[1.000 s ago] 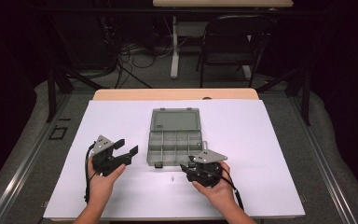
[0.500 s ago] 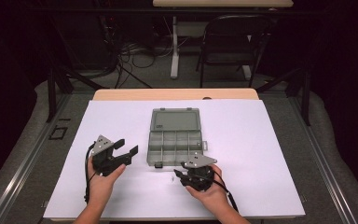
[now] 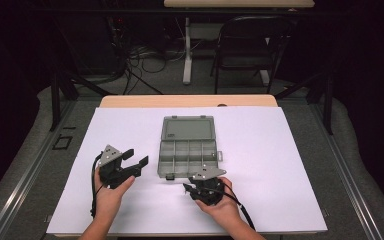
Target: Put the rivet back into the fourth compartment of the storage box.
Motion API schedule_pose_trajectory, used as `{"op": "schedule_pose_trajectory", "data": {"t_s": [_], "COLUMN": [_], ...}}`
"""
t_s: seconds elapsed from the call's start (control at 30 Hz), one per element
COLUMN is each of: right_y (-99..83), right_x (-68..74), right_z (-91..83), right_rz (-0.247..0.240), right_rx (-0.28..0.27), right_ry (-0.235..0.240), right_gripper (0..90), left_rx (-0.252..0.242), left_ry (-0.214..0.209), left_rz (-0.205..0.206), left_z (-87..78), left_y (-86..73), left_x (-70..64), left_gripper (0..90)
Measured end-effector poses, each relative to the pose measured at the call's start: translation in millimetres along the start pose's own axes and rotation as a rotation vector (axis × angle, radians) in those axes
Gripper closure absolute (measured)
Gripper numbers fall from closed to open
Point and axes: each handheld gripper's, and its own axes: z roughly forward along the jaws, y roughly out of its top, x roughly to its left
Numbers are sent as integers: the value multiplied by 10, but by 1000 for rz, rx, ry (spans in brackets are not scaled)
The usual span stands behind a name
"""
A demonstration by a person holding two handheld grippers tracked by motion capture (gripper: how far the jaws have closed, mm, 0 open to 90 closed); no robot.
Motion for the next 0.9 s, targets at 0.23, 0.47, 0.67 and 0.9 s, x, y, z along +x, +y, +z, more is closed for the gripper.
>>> {"op": "schedule_pose_trajectory", "data": {"t_s": [0.23,0.47,0.67,0.9], "right_y": [-14,-22,-44,-46], "right_x": [20,42,46,51], "right_z": [84,124,183,201], "right_rz": [7,0,5,13], "right_rx": [8,47,51,69], "right_ry": [22,46,50,60], "right_gripper": [702,699,693,703], "left_rx": [-1,0,0,-3], "left_ry": [1,1,1,2], "left_rz": [1,2,-1,-1], "left_z": [-1,-1,-6,-6], "left_y": [1,1,3,3], "left_x": [1,1,-1,1], "left_gripper": [343,343,344,344]}}
